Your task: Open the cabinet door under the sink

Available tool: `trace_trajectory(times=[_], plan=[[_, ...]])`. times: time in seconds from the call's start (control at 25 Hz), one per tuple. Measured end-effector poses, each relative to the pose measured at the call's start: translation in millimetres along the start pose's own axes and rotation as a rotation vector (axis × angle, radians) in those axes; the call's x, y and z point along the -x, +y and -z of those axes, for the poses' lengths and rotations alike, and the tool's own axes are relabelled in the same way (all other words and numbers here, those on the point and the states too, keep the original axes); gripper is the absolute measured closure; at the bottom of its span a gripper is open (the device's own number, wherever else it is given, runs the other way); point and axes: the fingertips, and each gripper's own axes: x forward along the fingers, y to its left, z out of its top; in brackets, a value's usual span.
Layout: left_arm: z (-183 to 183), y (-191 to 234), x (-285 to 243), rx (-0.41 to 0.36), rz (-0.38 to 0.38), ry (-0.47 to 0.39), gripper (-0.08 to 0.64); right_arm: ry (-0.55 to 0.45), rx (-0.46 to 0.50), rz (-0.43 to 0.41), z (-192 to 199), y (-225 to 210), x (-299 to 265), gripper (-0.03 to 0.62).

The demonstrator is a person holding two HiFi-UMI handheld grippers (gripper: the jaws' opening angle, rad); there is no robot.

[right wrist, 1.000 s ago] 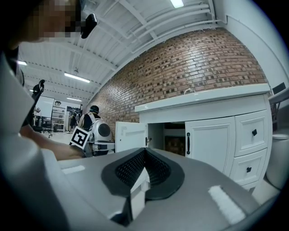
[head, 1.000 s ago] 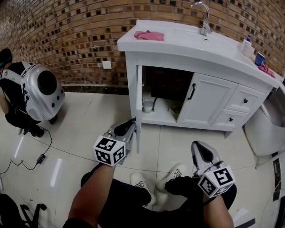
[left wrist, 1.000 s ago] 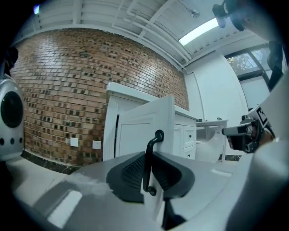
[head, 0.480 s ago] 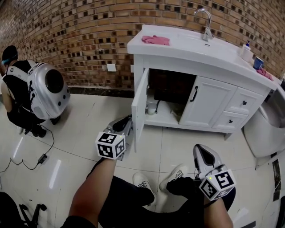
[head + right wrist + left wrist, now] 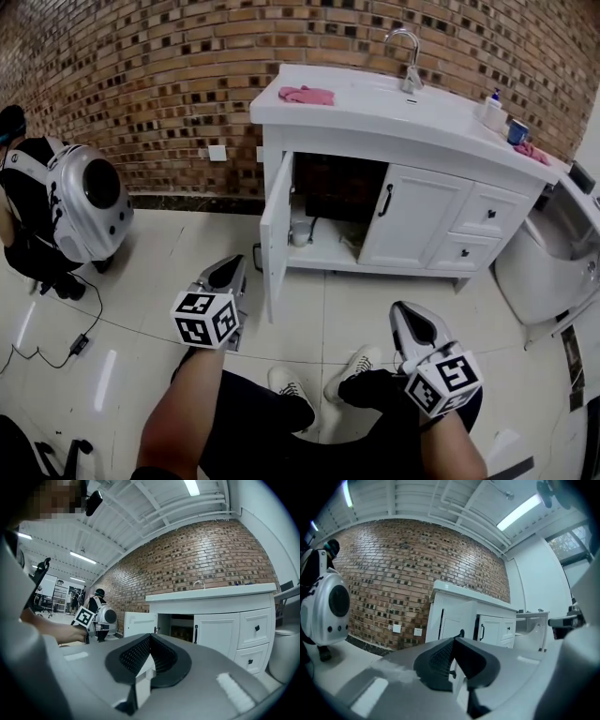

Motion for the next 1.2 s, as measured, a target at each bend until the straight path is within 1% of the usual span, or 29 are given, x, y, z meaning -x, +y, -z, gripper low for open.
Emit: trace_trajectory(times=[0.12,0.36,0.44,0.56,0.64,0.76,0.88,1.08,1.2], plan=[[-11.8,-18.4,17.2,0.013,0.019,0.001,0.558,-0.004,0.005,0.016,-7.6,-0.8,7.3,0.584],[-22.4,-72.8,57.8,0.016,0.092,0.003,0.558,-0.017,0.008,0.027,-17.1,-0.9,31.9,0.584],[-22.9,-90.7,70.5,0.014,0.113,0.004,0.558,-0.014,-0.006,0.022,-15.5,-1.6,39.8,0.584],[-19.8,-111.2,87.6,0.032,0.146,0.007,0.558,0.005,-0.038,0.013,-6.0,-0.4,49.4,0.584],[-15.4,-119.0,97.2,0.030,0.152,0.013,0.558,0.023,-0.058,0.014,2.5,1.8,54.6,0.584],[-8.7,-128.4,110.5,-0.001,0.154,0.022,0.558,0.051,-0.085,0.012,13.3,7.3,60.7,0.584],[-4.8,-137.9,120.0,-0.023,0.163,0.027,0.558,0.072,-0.089,0.008,19.9,11.6,68.5,0.584],[3.6,-137.1,118.6,-0.009,0.159,0.052,0.558,0.092,-0.067,0.014,23.2,12.8,76.2,0.584],[3.3,-137.4,113.4,0.005,0.161,0.047,0.558,0.095,-0.065,0.020,26.2,10.8,77.0,0.584]])
